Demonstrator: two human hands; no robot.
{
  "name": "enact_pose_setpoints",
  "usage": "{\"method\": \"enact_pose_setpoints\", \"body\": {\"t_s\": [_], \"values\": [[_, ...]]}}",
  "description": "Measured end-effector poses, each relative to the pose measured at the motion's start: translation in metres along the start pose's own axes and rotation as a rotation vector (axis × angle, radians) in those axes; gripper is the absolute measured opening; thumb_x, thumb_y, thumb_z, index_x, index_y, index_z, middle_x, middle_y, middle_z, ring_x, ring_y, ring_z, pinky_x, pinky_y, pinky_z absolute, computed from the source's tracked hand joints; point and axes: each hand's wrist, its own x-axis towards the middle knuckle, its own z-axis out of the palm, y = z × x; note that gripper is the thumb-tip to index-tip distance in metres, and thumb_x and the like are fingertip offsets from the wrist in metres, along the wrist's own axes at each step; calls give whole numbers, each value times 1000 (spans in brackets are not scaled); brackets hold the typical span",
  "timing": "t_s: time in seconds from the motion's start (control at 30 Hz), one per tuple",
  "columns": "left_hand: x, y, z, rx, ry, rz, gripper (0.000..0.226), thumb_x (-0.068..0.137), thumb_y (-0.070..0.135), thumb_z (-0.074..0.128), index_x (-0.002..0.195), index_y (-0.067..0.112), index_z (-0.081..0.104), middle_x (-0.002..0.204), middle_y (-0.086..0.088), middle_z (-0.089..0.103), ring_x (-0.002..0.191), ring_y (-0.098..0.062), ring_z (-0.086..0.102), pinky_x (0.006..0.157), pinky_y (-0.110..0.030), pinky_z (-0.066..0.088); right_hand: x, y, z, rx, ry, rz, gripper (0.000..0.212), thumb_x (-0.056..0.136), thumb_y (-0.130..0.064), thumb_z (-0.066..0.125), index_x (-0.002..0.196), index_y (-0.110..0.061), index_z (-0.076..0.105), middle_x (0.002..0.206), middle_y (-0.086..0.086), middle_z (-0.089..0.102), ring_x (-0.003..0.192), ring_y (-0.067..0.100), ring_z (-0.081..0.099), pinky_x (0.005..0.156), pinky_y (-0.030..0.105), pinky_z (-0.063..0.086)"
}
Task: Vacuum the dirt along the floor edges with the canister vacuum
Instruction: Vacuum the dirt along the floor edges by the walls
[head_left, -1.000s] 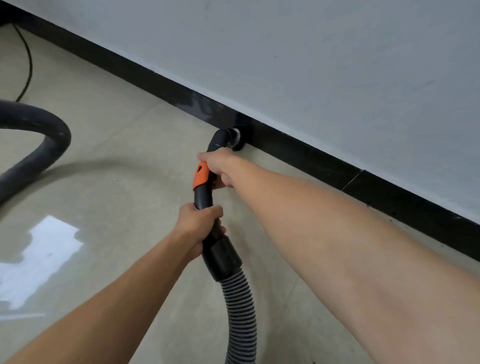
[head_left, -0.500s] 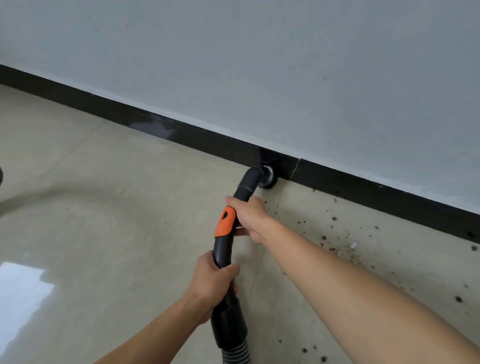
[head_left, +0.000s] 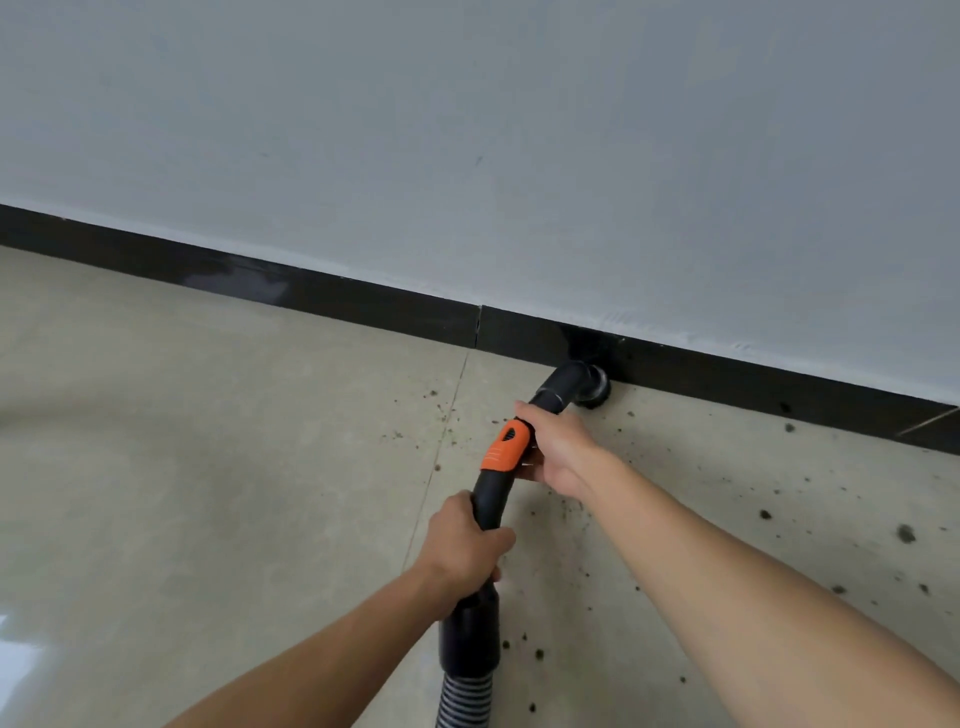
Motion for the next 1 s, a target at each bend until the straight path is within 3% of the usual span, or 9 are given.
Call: {"method": "enact_pose_setpoints", "body": {"t_s": [0.27,0.37,0.53,0.7,0.87,1.0], "values": [[-16,-17,-69,-77,217,-59,19,81,4,62,96,4,50,69,-14,59,51,-22,60,57,-35,54,-2,-7,101,-107,-224,30,17,95,-23,61,89,-11,51,80,10,61,74,28,64,70,49,58],[-24,-32,-101,-168,311,-80,17,82,1,61,95,0,51,66,-14,57,50,-23,57,53,-34,54,-9,-6,154,-195,-337,32,16,96,-22,59,88,-12,50,77,8,58,65,24,60,68,47,57],[-36,-56,-125,-275,384,-132,14,80,-3,62,88,0,50,60,-13,54,51,-26,56,53,-35,52,-24,9,199,-281,-414,13,20,96,-20,58,81,-11,48,78,9,57,68,25,59,70,47,57],[-49,-57,-93,-238,293,-117,16,81,-5,59,94,-5,50,59,-15,53,49,-25,55,49,-32,51,-26,31,156,-197,-326,-7,15,93,-22,60,94,-11,51,80,8,59,64,21,60,52,35,55],[-35,-44,-42,-127,142,-61,20,79,0,59,96,0,49,60,-13,54,47,-20,56,51,-31,50,-20,32,73,-84,-163,-30,21,93,-25,61,103,-8,52,78,8,61,65,23,63,57,37,58],[-17,-25,-12,-65,58,-35,23,76,6,62,96,7,52,60,-11,58,50,-22,59,56,-36,53,-13,19,26,-58,-56,-37,18,94,-24,61,96,-9,53,78,8,62,66,23,63,57,37,58]]}}
